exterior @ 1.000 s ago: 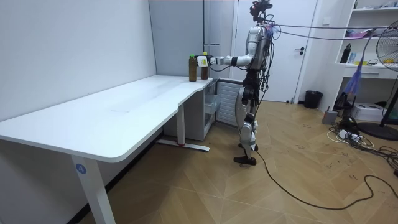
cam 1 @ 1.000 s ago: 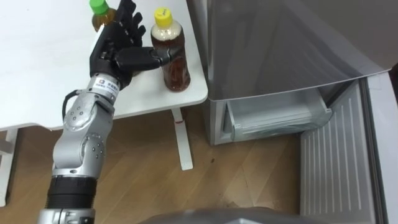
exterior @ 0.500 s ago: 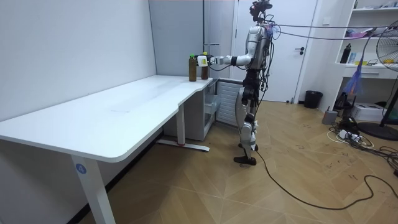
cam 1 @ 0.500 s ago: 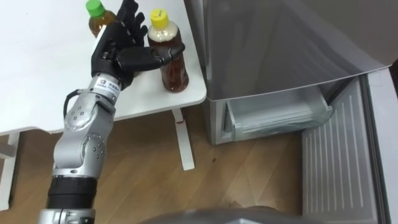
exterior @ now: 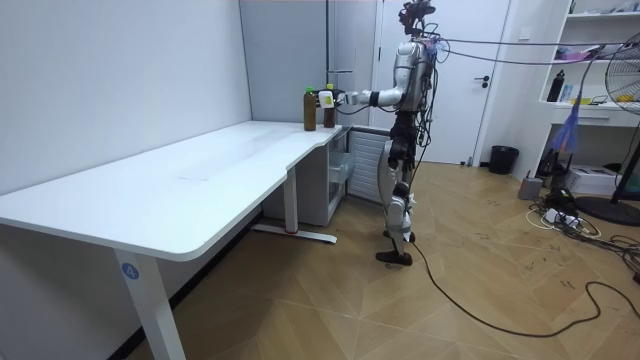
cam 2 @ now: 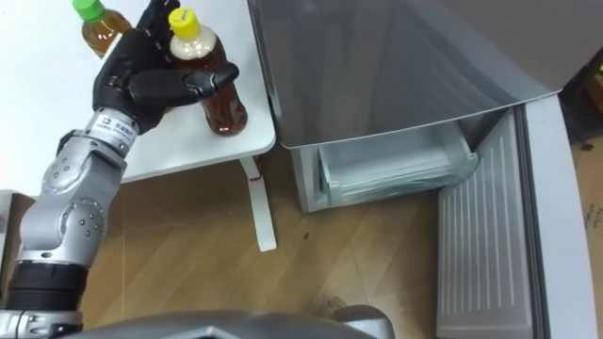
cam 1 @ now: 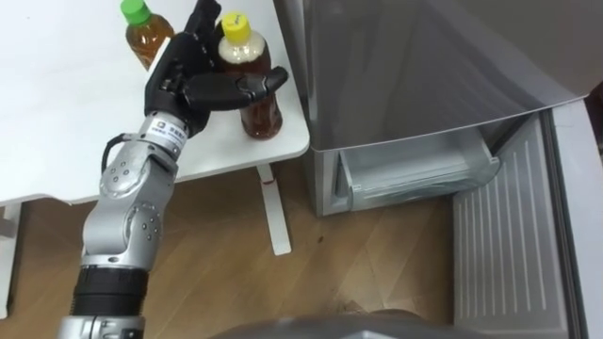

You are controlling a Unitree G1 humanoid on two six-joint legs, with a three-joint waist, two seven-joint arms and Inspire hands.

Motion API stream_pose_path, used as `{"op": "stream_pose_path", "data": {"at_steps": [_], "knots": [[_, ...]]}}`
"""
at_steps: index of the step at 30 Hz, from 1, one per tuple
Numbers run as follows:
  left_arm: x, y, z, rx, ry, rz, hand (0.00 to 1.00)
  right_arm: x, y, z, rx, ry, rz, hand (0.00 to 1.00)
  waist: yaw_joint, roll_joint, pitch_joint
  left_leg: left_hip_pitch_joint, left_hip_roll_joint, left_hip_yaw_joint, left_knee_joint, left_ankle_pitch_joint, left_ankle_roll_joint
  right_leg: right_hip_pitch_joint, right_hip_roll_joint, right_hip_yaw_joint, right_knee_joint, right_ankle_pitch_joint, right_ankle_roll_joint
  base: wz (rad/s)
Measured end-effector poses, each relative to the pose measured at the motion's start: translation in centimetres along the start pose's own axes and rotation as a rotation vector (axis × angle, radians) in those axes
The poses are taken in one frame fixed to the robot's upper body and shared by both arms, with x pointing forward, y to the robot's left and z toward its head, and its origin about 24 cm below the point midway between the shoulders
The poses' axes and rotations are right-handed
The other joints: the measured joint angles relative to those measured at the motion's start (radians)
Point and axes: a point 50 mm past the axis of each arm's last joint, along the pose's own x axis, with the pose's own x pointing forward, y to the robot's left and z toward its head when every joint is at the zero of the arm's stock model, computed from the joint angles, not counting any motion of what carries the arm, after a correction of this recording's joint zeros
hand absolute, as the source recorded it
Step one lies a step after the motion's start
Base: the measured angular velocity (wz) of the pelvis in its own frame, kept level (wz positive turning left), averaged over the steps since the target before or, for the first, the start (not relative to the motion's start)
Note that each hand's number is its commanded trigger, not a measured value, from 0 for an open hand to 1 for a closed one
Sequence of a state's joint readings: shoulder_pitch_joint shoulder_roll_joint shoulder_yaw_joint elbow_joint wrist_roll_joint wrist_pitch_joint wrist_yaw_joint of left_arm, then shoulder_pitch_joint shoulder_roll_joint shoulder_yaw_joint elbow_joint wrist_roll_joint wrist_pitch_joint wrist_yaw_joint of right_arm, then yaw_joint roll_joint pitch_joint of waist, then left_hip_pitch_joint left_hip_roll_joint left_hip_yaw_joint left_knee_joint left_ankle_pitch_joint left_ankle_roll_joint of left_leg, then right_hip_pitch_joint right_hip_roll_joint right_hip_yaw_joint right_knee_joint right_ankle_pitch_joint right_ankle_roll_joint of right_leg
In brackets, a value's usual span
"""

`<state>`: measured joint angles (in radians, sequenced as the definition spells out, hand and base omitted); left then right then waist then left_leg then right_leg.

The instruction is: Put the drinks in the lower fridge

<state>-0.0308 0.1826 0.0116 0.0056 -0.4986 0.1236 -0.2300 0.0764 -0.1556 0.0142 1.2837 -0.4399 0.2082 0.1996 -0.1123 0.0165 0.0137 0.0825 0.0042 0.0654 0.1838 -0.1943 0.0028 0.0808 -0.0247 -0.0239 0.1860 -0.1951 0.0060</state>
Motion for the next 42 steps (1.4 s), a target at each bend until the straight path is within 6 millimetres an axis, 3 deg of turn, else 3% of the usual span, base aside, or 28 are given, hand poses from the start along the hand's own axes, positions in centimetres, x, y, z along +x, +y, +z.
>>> {"op": "stream_pose_path", "data": {"at_steps": [9,16,37,42], "knots": [[-0.04,-0.1,-0.4,0.028,0.051,-0.041,1.0,0.0,-0.03,-0.03,0.001,0.001,-0.001,0.0,0.0,0.011,-0.0067,0.0,0.0,-0.001,0.002,0.0,0.0,0.002,0.0,0.001,0.002,0.0,0.0,0.0],[-0.04,-0.4,-0.92,0.035,0.095,-0.067,1.0,0.0,-0.1,-0.03,0.003,0.001,-0.012,0.0,0.002,0.011,-0.0007,-0.005,0.0,0.002,0.001,0.0,0.0,-0.005,0.004,0.022,0.001,0.0,0.0,0.0],[-0.07,-0.18,-0.89,0.039,0.101,-0.05,1.0,-0.06,-0.4,0.33,0.005,-0.007,-0.021,0.0,0.008,0.011,-0.0026,-0.016,0.0,0.002,0.005,0.0,0.0,-0.014,0.004,0.02,0.0,0.001,-0.002,0.0],[-0.07,-0.01,-0.85,0.041,0.099,-0.014,1.0,-0.05,-0.36,0.26,0.032,-0.007,-0.025,0.0,0.008,0.002,-0.0049,-0.015,0.001,0.001,0.005,0.0,0.0,-0.013,0.005,0.021,0.002,0.001,-0.002,0.0]]}}
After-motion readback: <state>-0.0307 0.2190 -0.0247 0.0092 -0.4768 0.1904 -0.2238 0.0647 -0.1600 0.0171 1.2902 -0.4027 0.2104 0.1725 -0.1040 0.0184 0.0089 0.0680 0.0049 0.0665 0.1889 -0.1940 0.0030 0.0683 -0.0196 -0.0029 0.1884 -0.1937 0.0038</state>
